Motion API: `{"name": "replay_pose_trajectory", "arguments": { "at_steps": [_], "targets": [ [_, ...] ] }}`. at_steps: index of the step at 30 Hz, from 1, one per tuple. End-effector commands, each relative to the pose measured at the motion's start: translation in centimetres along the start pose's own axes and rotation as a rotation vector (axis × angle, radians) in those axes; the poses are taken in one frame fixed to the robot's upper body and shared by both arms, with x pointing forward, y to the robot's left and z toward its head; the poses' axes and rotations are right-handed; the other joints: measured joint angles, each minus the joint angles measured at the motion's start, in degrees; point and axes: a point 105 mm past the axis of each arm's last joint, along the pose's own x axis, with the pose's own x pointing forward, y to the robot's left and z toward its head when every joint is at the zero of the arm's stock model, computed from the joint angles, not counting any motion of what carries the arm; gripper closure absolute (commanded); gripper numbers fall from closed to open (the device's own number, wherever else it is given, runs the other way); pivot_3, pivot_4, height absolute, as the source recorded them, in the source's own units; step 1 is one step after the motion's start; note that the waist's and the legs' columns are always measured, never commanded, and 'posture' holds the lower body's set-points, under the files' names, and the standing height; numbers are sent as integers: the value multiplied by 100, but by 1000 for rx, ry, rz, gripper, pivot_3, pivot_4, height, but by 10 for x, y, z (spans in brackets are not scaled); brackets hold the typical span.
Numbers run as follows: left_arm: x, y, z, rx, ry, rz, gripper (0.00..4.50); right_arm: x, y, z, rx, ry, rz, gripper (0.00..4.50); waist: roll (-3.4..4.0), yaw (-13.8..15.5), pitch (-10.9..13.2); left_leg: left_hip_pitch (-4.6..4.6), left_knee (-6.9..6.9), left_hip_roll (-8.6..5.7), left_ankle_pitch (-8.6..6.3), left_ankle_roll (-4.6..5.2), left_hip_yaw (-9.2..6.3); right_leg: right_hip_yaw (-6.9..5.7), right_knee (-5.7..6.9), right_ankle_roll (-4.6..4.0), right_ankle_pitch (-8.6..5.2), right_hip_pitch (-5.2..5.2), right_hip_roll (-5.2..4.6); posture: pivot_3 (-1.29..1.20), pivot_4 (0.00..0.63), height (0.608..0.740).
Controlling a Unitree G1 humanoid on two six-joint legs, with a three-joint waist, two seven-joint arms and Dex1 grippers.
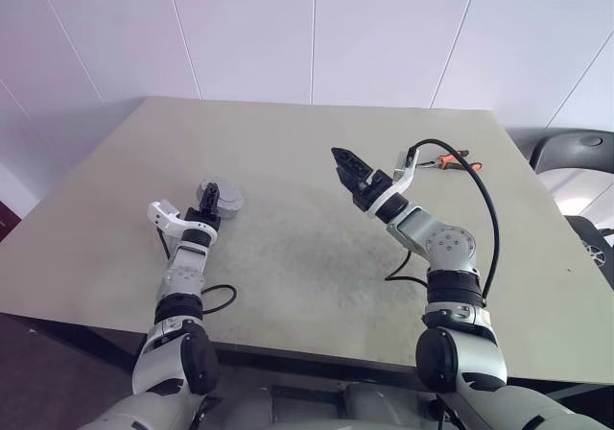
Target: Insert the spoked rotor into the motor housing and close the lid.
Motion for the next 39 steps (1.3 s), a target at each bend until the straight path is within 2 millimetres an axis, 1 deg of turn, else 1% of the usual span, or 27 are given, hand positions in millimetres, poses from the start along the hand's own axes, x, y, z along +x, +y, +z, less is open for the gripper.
{"name": "replay_pose_trajectory", "arguments": {
  "at_steps": [1, 8, 10, 11, 15, 16, 21, 25, 28, 30, 32, 35, 39],
  "targets": [
    [12, -23, 16, 32, -38, -79, 2436, 2, 14, 8, -49, -12, 44, 268, 0, 0, 0, 0, 0, 0, 0, 0, 0, 0, 0, 0, 0, 0, 0, 0, 0, 740],
    [12, -20, 16, 31, -40, -58, 2436, 3, 14, 7, -51, -5, 43, 268, 0, 0, 0, 0, 0, 0, 0, 0, 0, 0, 0, 0, 0, 0, 0, 0, 0, 740],
    [12, -16, 17, 32, -46, -34, 1715, 3, 13, 7, -52, -3, 42, 268, 0, 0, 0, 0, 0, 0, 0, 0, 0, 0, 0, 0, 0, 0, 0, 0, 0, 740],
    [12, -15, 17, 33, -47, -27, 1459, 3, 13, 7, -53, -2, 42, 268, 0, 1, 0, 0, 0, 0, 0, 0, 0, 0, 0, 0, 0, 0, 0, 0, 0, 740],
    [11, -2, 24, 47, -76, 59, 96, 3, 12, 7, -55, 0, 39, 268, 0, -6, 0, 2, 1, 0, 0, 0, 0, 0, 2, 0, 0, 0, 0, 0, 0, 740],
    [10, 1, 25, 53, -80, 80, 40, 3, 12, 7, -56, 0, 39, 268, 0, -1, 0, 2, 1, 0, 0, 0, 0, 0, 3, 0, 0, 0, 0, 0, 0, 740],
    [7, 18, 35, 102, -121, 194, 40, 3, 11, 6, -58, 7, 36, 268, 0, -22, -1, 10, 1, 2, 0, 0, 0, 0, 10, 1, 0, 1, 3, 0, 0, 740],
    [2, 30, 49, 162, -183, 302, 40, 3, 9, 5, -61, 13, 31, 268, 0, -83, -1, 17, 0, 5, 0, 0, 0, 1, 23, 3, -1, 1, 7, 0, 0, 740],
    [-7, 45, 62, 227, -235, 414, 40, 3, 7, 3, -67, 23, 25, 268, 0, -162, -2, 23, -2, 7, 0, 0, -1, 1, 31, 13, -7, 1, 8, 0, 0, 740],
    [-12, 50, 68, 269, -258, 463, 40, 2, 7, 2, -68, 26, 24, 268, 0, -176, -2, 27, -4, 7, 0, 0, 0, 5, 32, 14, -7, 2, 10, 0, 0, 740],
    [-12, 50, 72, 310, -268, 472, 40, 2, 6, 2, -69, 27, 23, 268, 0, -167, -2, 30, -7, 8, 0, 0, -1, 5, 35, 14, -7, 1, 11, 0, 0, 740],
    [-10, 43, 77, 412, -284, 461, 40, 2, 6, 1, -69, 31, 25, 268, 0, -133, -2, 27, -8, 8, 0, 0, -3, 4, 35, 13, -6, 1, 11, 0, 0, 740],
    [-4, 22, 81, 522, -305, 344, 40, 2, 6, 1, -68, 33, 28, 268, -2, -48, -3, 12, 1, 0, 0, 0, -2, 4, 20, 2, 1, 1, 4, 0, 0, 740]
  ]
}}
